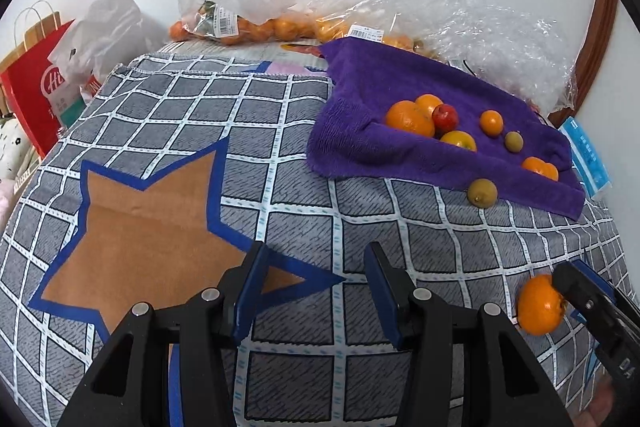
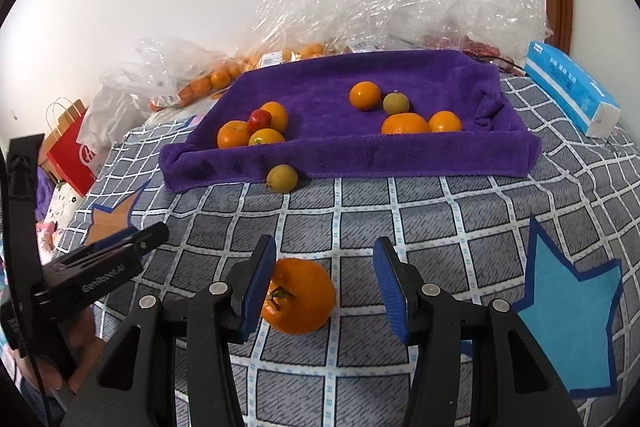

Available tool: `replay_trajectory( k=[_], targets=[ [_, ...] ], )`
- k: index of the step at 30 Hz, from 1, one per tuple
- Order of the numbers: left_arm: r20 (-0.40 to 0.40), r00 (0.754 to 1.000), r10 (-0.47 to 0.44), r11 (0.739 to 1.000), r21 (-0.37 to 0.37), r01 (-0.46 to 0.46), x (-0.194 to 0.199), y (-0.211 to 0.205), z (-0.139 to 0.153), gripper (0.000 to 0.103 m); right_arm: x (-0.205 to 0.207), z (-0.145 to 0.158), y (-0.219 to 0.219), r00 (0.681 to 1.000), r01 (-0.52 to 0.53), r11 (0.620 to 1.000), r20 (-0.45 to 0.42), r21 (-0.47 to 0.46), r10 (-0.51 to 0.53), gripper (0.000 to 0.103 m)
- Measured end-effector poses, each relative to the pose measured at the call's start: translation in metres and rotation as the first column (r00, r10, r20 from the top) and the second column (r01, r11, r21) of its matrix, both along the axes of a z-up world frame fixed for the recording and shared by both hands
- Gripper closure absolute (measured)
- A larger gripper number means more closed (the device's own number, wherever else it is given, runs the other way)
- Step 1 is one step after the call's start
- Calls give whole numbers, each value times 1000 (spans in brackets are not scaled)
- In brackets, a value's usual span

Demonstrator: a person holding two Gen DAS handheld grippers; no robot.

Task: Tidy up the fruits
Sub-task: 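Close the right tool on a large orange while the left tool reaches a small yellow fruit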

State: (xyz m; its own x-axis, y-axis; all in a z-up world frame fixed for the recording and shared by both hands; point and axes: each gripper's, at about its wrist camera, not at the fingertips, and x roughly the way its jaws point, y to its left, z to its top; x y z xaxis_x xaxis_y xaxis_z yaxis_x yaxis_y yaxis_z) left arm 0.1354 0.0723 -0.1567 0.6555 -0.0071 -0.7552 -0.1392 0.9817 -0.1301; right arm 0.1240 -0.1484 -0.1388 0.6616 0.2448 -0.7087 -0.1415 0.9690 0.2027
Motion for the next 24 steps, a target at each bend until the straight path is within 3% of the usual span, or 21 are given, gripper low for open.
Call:
replay_trajectory(
  k=[13,18,21,24],
  targets=[
    [10,1000,-10,999,-35,10,-2,3,-1,51,-7,-14,22,995,-96,995,-37,35,98,51],
    [9,1000,-8,999,-33,8,-2,3,0,50,-8,-20,30,991,-127,992,-52,-4,126,51],
    [9,1000,-6,999,-32,6,-2,3,-1,49,-7,-23,28,991,-115,993,-61,9,116,59],
    [9,1000,-13,999,-36,13,-2,2,-1,46,-7,-22,19,995,-81,996,-49,32,83,60]
  ],
)
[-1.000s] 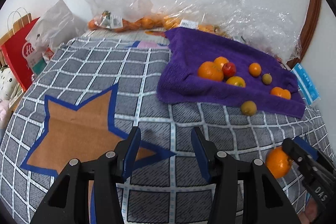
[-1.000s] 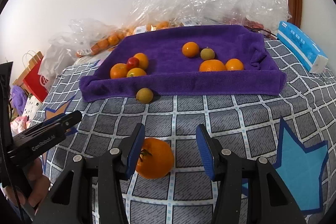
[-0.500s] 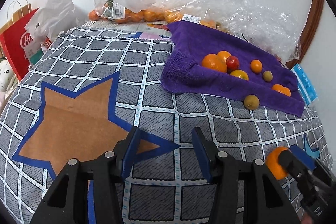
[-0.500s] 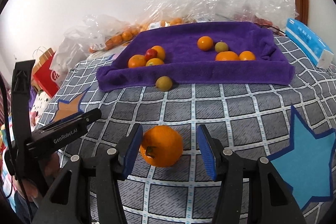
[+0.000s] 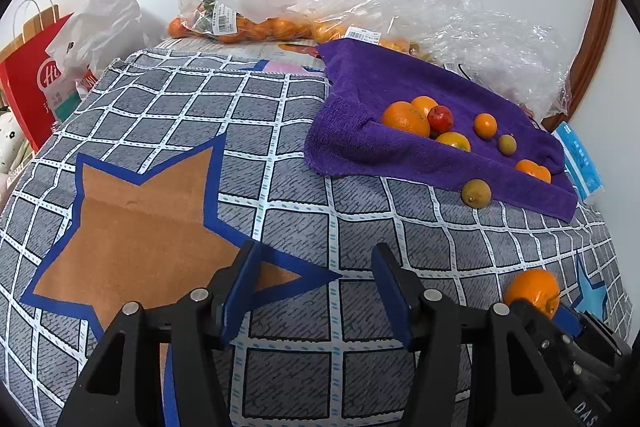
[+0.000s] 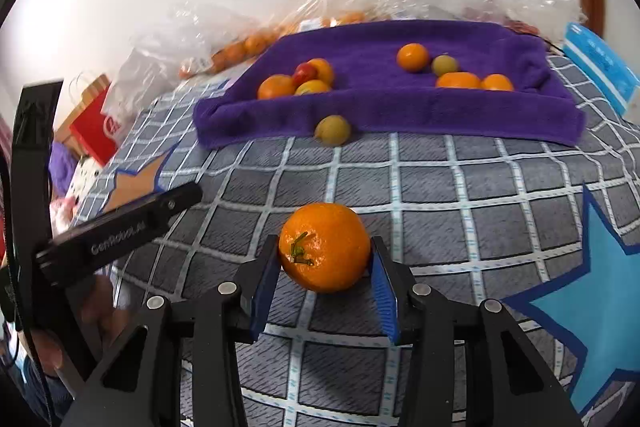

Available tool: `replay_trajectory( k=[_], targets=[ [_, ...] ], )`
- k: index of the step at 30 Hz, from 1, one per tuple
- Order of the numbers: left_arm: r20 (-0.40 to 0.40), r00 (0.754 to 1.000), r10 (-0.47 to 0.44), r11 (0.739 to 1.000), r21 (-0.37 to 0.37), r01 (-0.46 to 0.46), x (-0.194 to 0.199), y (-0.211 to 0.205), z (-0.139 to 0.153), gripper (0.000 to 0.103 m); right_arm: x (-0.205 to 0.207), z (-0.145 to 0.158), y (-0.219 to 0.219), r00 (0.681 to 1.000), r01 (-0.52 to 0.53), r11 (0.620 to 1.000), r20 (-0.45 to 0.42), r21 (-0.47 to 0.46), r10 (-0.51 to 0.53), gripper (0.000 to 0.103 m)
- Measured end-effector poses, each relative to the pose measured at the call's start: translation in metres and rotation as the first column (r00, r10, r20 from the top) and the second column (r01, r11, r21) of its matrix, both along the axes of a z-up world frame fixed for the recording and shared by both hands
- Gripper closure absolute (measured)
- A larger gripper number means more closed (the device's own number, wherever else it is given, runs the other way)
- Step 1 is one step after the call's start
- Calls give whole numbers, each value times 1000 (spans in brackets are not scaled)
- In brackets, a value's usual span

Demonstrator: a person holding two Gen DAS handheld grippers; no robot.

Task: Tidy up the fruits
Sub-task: 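Close the right tool on a large orange while the left tool reaches a small yellow fruit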

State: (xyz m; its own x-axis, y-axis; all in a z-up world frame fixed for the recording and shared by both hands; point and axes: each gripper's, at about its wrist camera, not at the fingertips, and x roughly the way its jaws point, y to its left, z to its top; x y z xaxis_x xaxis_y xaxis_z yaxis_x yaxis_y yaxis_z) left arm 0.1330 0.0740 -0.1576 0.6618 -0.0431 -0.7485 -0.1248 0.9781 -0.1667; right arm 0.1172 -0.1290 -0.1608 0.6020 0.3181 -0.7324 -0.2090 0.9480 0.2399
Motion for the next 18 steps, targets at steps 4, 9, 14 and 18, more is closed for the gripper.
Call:
replay_trajectory(
  k=[4,9,14,18],
  targets=[
    [-4,1000,-6,1000,12,6,0,-2,-1,43,-2,4,-8,999,34,999,24,-13,-33,60],
    [-10,1000,-15,1000,25,15,-1,-4,-1,40,-6,11,-21,996,67,995,68,-77,-61,60],
    [-15,1000,-19,999,37,20,-1,-5,-1,40,-6,18,-40,990,107,986,110,-132,-93,60],
    [-48,998,-42,994,103,46,-5,-18,0,42,-7,21,-53,984,132,979,137,-153,-111,60]
  ],
)
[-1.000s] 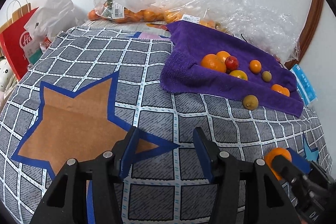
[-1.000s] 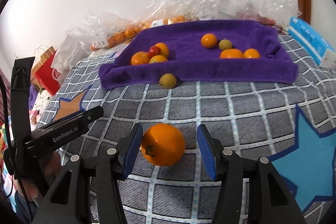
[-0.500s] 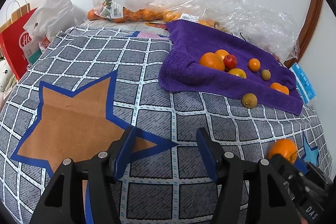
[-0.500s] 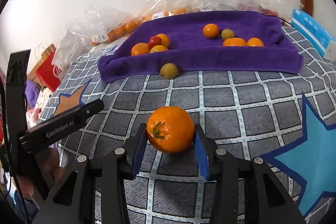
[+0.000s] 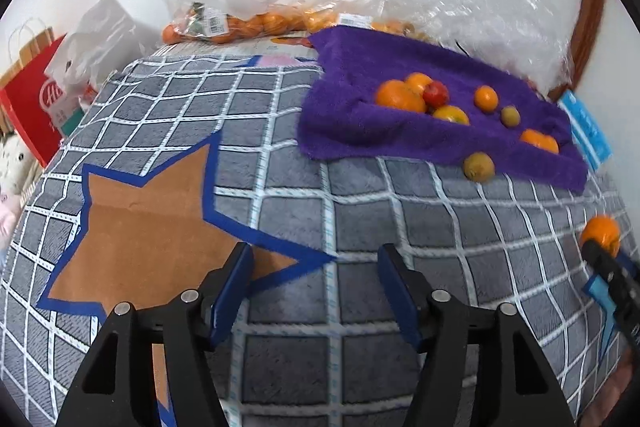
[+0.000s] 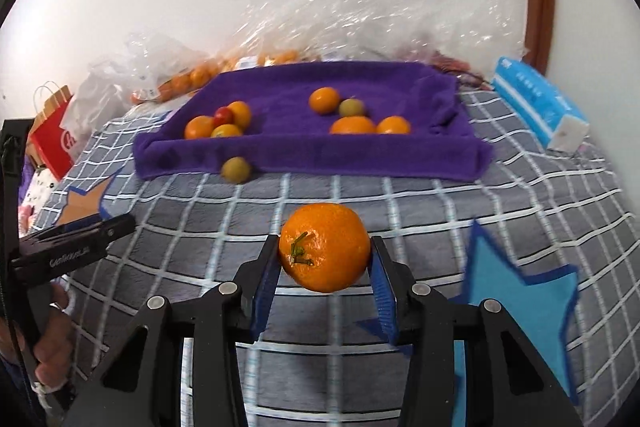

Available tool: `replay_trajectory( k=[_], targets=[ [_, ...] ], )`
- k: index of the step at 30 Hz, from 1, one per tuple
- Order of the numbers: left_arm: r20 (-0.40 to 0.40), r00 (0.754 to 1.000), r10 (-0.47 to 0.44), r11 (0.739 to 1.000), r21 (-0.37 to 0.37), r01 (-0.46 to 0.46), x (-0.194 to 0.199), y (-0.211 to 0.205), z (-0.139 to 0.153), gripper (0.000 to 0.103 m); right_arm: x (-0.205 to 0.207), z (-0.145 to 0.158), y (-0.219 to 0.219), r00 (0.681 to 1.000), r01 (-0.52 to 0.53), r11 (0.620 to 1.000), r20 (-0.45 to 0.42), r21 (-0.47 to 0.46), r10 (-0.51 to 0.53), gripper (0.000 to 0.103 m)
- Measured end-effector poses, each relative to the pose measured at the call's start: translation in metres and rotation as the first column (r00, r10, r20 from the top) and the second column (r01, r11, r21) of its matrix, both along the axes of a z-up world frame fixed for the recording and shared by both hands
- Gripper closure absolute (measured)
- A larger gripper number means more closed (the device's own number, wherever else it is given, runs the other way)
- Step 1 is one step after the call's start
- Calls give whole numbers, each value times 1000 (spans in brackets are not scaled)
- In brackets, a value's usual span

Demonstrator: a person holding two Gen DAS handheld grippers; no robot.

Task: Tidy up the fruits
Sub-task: 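Close the right tool on a large orange while the left tool reaches a small yellow fruit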

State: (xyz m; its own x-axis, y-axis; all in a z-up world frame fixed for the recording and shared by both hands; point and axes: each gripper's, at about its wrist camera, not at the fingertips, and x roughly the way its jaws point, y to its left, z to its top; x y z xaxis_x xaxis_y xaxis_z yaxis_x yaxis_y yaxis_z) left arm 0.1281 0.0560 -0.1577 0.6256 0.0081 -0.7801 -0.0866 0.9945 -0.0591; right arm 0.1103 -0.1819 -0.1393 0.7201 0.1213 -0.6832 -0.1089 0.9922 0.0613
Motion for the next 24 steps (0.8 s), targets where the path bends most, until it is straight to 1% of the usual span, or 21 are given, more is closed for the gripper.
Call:
replay_trajectory(
  k=[2,3,6,7,10,12,13,14,15,16,19,22,24],
  targets=[
    [-1,999,-36,999,9,36,-1,-11,3,47,-2,1,-6,1000,9,1000,13,-10,-9,60],
    [-2,998,-57,998,10,57,-1,-18,5,47,-2,1,-8,1000,13,1000,17,-15,-13,60],
    [-6,992,-126,992,-25,126,1,-37,10,47,-1,0,-16,999,22,999,24,-35,-21,60],
    [-2,990,-143,989,-26,143,3,-45,12,47,0,-1,-18,999,26,999,24,-39,-25,60],
    [13,986,-164,986,13,164,11,-65,12,47,1,-2,-27,999,38,998,23,-41,-37,60],
    [6,986,-164,986,25,164,18,-74,8,48,2,-2,-33,998,53,998,19,-41,-53,60],
    [3,986,-165,986,7,165,23,-76,6,51,3,-2,-34,998,64,997,19,-45,-64,60],
    [-1,987,-159,987,-21,159,28,-78,5,53,2,-3,-35,997,73,996,27,-43,-72,60],
    [-3,988,-152,988,-34,152,31,-80,5,53,2,-4,-36,997,74,997,26,-37,-73,60],
    [1,990,-143,989,-34,143,35,-83,5,53,3,-6,-38,998,69,997,16,-26,-69,60],
    [7,990,-139,990,-19,139,48,-90,5,60,7,-10,-43,998,63,998,-19,21,-63,60],
    [9,989,-149,988,-35,149,57,-96,5,63,11,-16,-49,997,62,996,-58,63,-59,60],
    [19,988,-151,987,-53,152,61,-99,4,64,10,-15,-50,997,60,995,-49,78,-56,60]
  ],
)
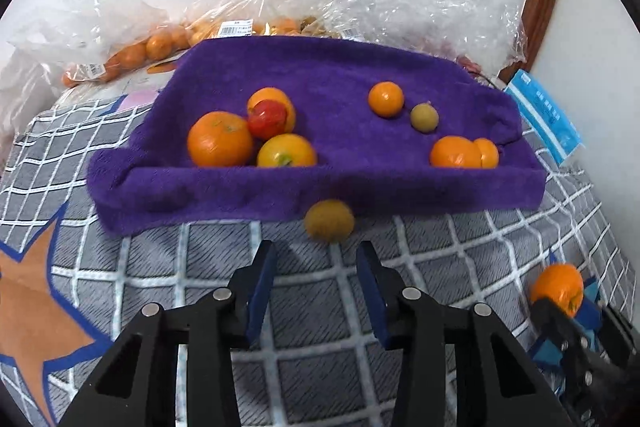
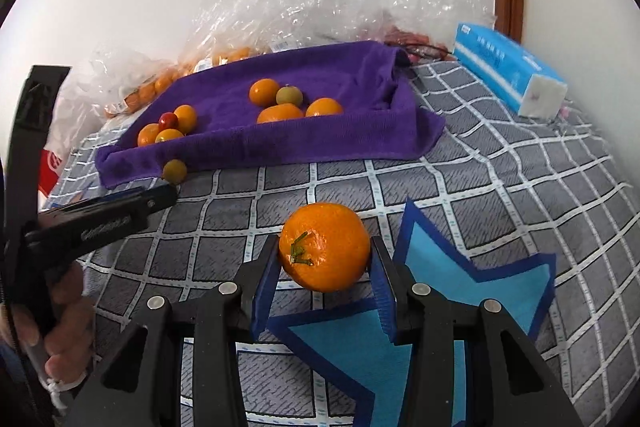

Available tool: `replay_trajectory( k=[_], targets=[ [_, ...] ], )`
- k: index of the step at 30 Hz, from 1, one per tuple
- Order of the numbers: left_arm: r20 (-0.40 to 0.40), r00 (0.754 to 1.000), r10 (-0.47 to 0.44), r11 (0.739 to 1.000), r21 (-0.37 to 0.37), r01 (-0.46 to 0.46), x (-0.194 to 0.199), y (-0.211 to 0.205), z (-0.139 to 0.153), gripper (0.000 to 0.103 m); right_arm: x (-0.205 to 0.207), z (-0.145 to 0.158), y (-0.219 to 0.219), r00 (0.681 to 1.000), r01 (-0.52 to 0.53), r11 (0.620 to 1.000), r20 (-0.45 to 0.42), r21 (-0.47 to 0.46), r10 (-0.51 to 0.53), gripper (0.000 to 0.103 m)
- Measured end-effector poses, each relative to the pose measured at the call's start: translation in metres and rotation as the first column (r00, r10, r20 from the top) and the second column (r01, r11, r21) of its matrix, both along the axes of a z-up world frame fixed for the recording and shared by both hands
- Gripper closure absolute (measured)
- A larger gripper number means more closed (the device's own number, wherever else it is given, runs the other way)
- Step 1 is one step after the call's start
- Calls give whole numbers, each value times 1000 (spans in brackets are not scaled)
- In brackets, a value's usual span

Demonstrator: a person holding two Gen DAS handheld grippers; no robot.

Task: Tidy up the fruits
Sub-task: 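Close the right tool on a large orange while the left tool reaches a small yellow fruit, then close the left tool on the small yellow fruit while the right tool holds its orange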

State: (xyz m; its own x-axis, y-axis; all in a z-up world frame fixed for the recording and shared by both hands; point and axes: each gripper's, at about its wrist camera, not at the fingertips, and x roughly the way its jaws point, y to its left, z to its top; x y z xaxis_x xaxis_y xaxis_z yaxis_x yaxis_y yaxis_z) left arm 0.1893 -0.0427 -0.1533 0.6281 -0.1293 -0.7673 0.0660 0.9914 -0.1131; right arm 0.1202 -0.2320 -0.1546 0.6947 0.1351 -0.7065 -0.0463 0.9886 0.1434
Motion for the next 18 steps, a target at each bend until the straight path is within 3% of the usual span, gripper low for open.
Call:
replay_trajectory(
  k=[7,9,10,18],
  targets=[
    [6,999,40,998,-39,-40,14,-7,-3,64,3,-3,1,1000,-16,1000,-16,12,16,60],
    [10,998,61,998,-35,-61,15,-7,-3,69,3,-2,0,1000,-13,1000,-12,18,14,60],
    [11,997,71,997,-21,-71,15,-7,-3,77,4,-2,-1,1000,-12,1000,-11,26,12,60],
    [-15,997,75,997,-13,-75,-3,14,-1,78,7,-4,-3,1000,7,1000,-31,23,-6,60]
  ],
)
